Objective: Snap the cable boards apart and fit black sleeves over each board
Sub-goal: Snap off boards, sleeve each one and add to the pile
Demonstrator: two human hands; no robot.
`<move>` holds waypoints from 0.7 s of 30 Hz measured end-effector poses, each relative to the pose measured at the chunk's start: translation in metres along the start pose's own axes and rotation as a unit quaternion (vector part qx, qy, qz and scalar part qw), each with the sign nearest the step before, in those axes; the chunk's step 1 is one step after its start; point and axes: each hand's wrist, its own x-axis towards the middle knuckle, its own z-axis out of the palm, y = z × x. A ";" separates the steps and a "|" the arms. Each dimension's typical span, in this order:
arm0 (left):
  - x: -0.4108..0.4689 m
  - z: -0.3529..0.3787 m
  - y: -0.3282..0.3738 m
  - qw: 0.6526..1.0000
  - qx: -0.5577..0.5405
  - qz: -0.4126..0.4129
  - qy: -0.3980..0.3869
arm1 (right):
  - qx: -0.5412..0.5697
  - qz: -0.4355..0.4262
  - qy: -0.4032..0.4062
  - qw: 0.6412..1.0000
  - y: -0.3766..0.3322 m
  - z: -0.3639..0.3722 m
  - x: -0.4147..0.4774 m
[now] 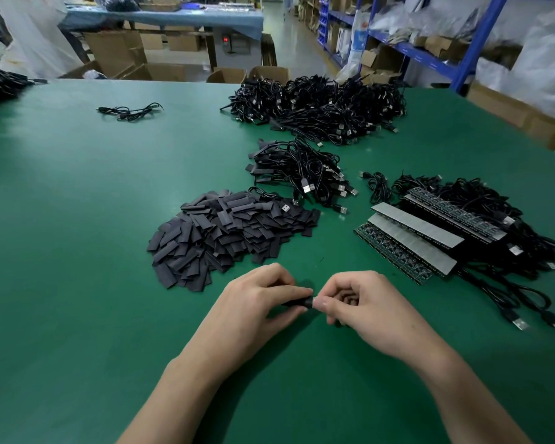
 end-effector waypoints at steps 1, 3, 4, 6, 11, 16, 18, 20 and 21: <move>0.000 0.000 0.000 1.000 -0.001 0.000 0.000 | 0.005 0.001 0.000 1.000 0.001 0.000 0.000; 0.000 0.000 0.000 1.000 -0.004 0.001 0.004 | 0.020 0.000 -0.004 1.000 0.002 0.001 0.000; 0.000 0.000 0.000 1.000 -0.004 0.002 0.005 | 0.027 0.000 -0.008 1.000 0.002 0.002 0.000; 0.000 0.001 0.000 1.000 -0.003 0.007 0.006 | 0.038 -0.003 -0.015 0.999 0.003 0.002 0.001; -0.001 0.000 0.000 1.000 -0.012 0.008 0.011 | 0.065 -0.009 -0.032 0.997 0.005 0.001 0.003; 0.000 -0.002 0.002 0.996 -0.044 -0.035 0.065 | 0.099 -0.018 -0.046 0.994 0.006 -0.004 0.003; 0.001 -0.005 0.003 0.993 -0.045 -0.056 0.096 | 0.104 -0.016 -0.037 0.994 0.007 -0.002 0.003; 0.001 -0.007 0.001 0.989 -0.056 -0.071 0.117 | 0.112 -0.015 -0.029 0.993 0.007 -0.001 0.003; 0.001 -0.008 0.001 0.988 -0.063 -0.072 0.118 | 0.115 -0.015 -0.028 0.993 0.007 -0.001 0.003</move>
